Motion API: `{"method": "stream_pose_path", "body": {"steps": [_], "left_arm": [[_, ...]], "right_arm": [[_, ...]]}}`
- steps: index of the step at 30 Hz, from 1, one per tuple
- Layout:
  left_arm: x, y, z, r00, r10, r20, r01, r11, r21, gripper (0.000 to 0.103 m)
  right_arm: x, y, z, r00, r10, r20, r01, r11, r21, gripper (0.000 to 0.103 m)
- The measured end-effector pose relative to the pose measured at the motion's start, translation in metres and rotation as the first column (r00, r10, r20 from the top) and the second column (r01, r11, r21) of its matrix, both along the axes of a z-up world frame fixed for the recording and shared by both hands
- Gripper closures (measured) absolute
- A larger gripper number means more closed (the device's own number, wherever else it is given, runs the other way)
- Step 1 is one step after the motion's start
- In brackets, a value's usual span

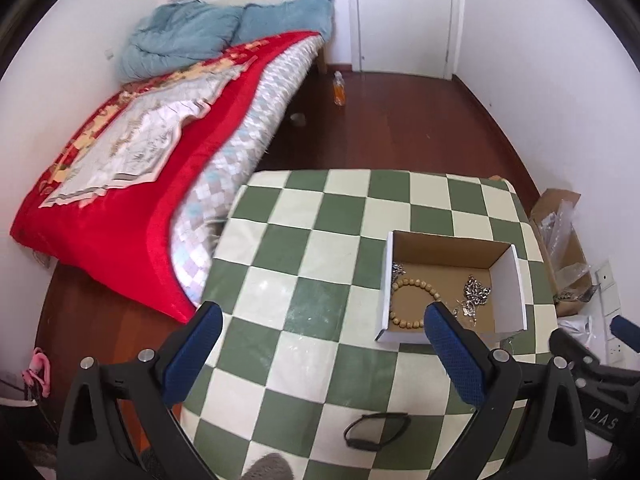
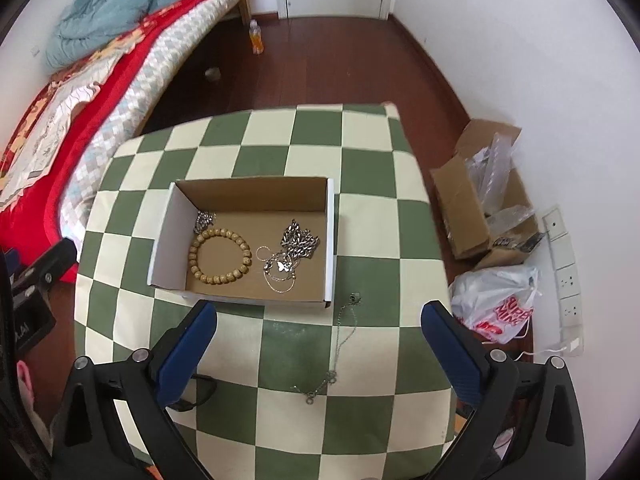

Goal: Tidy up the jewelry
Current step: 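Move the left tool to the black watch and the right tool to the last chain, then grasp the black watch band with the left tool while the right tool grasps the last silver chain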

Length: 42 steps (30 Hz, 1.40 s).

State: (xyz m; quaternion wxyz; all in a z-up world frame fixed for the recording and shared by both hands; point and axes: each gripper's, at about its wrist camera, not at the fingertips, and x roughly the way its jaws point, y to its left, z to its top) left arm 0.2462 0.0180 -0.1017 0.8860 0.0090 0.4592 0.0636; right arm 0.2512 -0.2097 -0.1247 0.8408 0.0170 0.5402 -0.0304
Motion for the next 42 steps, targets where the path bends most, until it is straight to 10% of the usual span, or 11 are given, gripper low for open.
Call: {"method": "stream_pose_path", "body": {"steps": [20,28,32,42], "left_arm": [[-0.084,0.005,0.017,0.993,0.030,0.113,-0.033,0.999,0.027,0.000],[-0.067,-0.006,-0.085,0.984,0.011,-0.177,0.005,0.996,0.092,0.000],[-0.059,-0.007,-0.126,0.955,0.023,-0.295,-0.004,0.998,0.064,0.001],[-0.032,-0.004,-0.176,0.907,0.032,-0.419,-0.046,0.999,-0.023,0.009]], "right_arm": [[-0.099,0.005,0.058,0.979,-0.005,0.206,0.004,1.000,0.002,0.000],[-0.101,-0.039,-0.021,0.993,-0.112,0.023,0.111,0.992,0.068,0.001],[-0.088,-0.049,-0.074,0.988,-0.125,-0.090,0.133,0.987,0.090,0.026],[-0.054,-0.046,-0.149,0.971,-0.099,-0.218,0.129,0.983,0.131,0.027]]}}
